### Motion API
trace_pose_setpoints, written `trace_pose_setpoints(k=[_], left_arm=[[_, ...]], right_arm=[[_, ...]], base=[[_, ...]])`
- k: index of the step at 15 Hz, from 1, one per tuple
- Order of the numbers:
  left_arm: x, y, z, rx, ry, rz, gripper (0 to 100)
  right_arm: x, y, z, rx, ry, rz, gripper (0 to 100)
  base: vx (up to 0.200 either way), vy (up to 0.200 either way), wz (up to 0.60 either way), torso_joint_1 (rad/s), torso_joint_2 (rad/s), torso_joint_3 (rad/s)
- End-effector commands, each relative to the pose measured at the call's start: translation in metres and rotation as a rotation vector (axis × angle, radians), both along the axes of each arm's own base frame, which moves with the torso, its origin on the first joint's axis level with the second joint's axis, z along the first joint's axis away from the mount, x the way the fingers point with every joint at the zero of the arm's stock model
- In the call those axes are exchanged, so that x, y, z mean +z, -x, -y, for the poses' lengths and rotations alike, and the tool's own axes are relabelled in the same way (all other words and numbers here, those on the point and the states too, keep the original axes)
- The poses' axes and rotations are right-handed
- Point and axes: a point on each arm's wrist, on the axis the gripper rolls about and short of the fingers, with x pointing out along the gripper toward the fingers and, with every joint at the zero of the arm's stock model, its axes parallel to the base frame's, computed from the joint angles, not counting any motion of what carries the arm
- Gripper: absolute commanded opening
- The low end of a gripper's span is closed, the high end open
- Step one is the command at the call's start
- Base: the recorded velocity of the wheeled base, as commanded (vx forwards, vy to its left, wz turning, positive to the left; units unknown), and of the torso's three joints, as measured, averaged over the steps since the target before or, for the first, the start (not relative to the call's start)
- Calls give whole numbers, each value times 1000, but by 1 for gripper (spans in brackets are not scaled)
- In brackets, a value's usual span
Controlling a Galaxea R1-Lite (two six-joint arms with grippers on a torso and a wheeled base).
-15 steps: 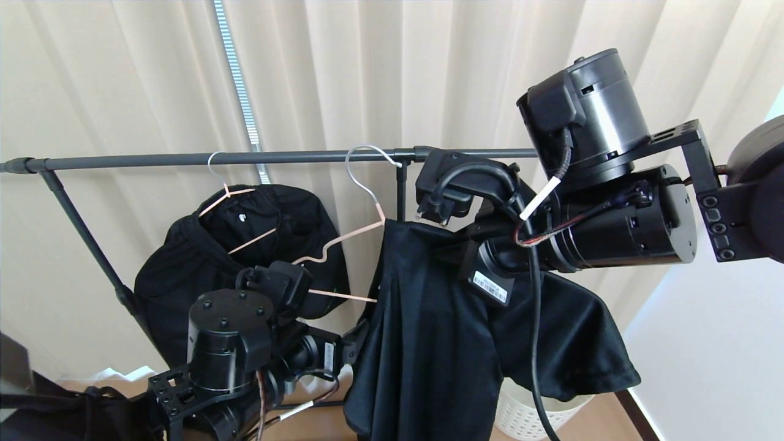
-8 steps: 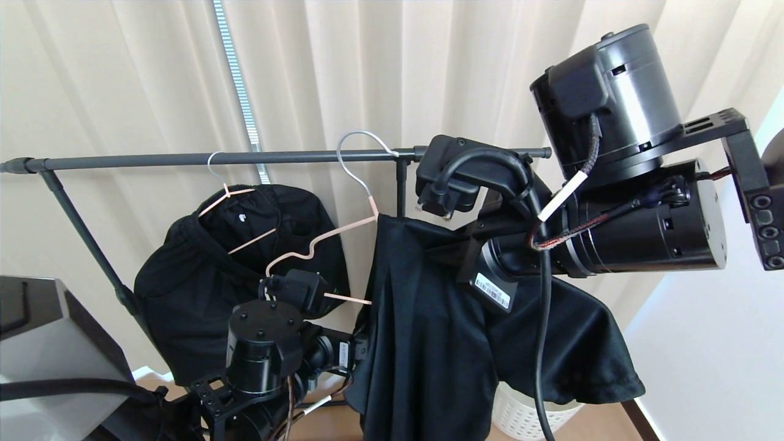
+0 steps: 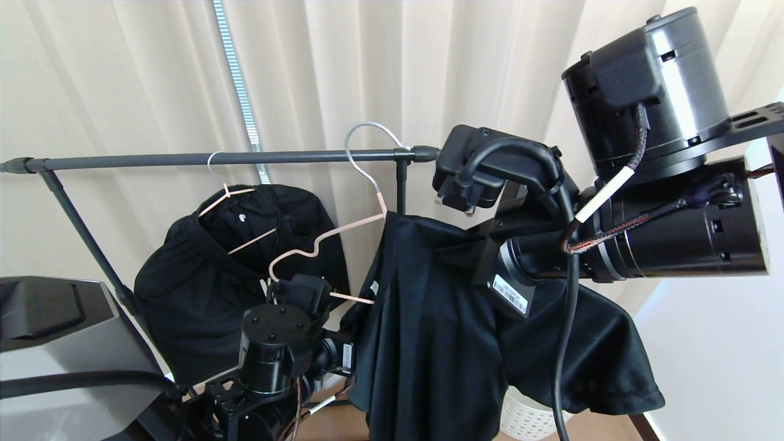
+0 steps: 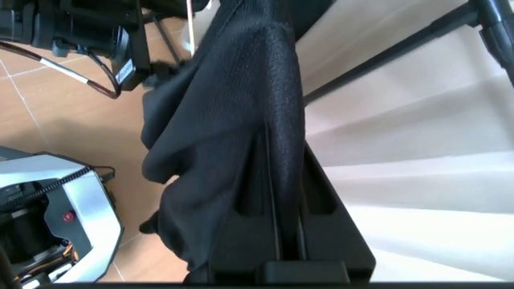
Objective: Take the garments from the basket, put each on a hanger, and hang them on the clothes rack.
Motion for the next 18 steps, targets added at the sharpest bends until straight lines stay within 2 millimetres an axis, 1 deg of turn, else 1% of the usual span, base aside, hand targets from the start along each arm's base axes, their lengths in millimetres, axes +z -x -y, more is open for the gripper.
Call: trace_pose_setpoints(k=[1, 5, 7, 9, 12, 14, 18], left_arm=[[4, -1, -3, 9, 9, 10, 0], [19, -7, -17, 47, 31, 53, 0], [22, -10, -22, 62, 20, 64, 0], [27, -10, -28, 70, -3, 84, 0], [28, -10, -30, 75, -6, 88, 0], [29, -14, -35, 89, -7, 93, 0], [32, -12, -36, 88, -6, 101, 0]], right_arm=[[1, 1, 7, -23, -11, -8, 0], [-6, -8, 32, -106, -2, -31, 0], [-9, -10, 40, -122, -3, -45, 0], [-13, -5, 51, -146, -9, -71, 0], [-21, -1, 60, -148, -7, -100, 0], [-26, 6, 70, -142, -16, -116, 0], [-51, 5, 81, -179, -44, -83, 0]], base=[[0, 0, 0, 0, 0, 0], [0, 0, 0, 0, 0, 0], [0, 0, 0, 0, 0, 0], [0, 0, 0, 0, 0, 0], [0, 0, 0, 0, 0, 0], [0, 0, 0, 0, 0, 0], [0, 0, 0, 0, 0, 0]])
